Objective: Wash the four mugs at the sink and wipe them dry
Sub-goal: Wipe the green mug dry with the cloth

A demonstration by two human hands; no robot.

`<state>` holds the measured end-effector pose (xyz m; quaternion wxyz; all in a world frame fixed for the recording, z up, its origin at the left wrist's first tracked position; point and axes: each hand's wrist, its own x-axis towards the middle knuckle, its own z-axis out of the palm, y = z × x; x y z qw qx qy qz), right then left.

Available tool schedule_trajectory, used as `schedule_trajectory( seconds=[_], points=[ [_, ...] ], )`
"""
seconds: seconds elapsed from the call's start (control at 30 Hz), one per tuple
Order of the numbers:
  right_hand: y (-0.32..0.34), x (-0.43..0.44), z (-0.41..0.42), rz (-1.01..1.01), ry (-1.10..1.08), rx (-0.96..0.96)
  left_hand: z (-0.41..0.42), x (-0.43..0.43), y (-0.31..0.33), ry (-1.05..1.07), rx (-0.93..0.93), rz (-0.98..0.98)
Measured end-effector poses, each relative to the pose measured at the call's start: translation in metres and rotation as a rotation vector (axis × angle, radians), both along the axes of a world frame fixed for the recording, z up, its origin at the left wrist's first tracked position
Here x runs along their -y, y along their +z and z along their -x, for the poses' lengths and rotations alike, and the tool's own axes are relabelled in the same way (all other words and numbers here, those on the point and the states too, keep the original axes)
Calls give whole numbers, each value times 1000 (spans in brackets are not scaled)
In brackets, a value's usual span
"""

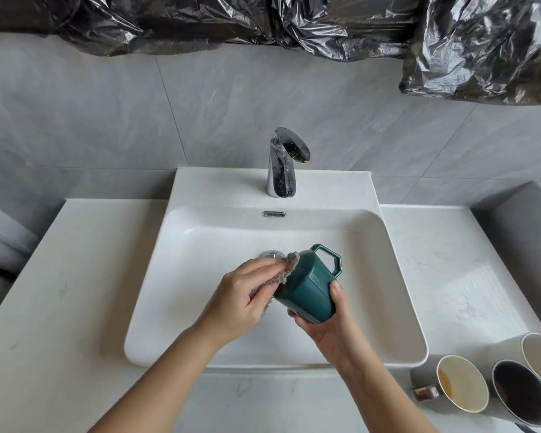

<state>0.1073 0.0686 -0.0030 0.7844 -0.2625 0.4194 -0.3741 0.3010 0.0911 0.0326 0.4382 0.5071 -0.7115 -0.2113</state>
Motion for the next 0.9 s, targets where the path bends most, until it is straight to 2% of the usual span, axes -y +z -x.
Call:
schedule_trajectory(
  seconds=[0.23,0.3,0.4,0.57,0.9],
  points=[
    [1,2,11,36,80,122,-10,5,5,-79,182,71],
    [2,4,13,56,118,95,-7,10,7,-12,162,60],
    [6,11,12,97,121,-37,6,11,13,125,12,-13],
    [12,24,13,185,98,-164,14,-2,11,186,-94,-75],
    [20,7,-19,172,139,-142,-40,-29,19,74,55,-124]
  ],
)
